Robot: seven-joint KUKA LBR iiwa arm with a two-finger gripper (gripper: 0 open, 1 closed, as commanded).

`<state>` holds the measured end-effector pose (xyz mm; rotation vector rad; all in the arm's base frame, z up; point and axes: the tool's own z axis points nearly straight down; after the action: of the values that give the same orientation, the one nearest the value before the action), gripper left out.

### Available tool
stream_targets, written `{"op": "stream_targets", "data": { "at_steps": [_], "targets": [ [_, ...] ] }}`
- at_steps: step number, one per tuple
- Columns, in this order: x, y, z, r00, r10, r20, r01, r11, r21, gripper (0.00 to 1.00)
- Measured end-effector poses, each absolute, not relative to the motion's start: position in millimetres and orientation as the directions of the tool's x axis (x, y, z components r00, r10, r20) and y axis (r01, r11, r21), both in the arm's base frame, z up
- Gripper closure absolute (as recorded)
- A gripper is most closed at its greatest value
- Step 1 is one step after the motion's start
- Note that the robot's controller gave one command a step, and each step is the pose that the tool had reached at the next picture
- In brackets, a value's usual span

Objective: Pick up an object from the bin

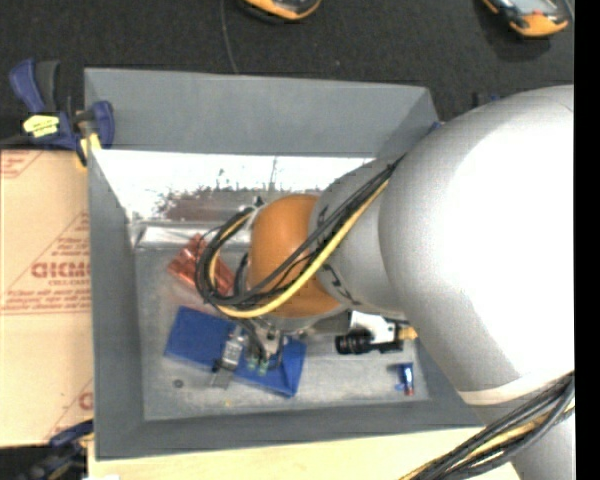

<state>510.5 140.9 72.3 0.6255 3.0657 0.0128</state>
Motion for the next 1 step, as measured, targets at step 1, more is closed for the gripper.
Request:
{"op": "stream_targets", "data": {
  "at_steps": [1],
  "targets": [
    [510.5, 140.9, 72.3, -0.920, 0.392, -0.011, 0.392, 0.920, 0.011, 1.00]
  ]
}}
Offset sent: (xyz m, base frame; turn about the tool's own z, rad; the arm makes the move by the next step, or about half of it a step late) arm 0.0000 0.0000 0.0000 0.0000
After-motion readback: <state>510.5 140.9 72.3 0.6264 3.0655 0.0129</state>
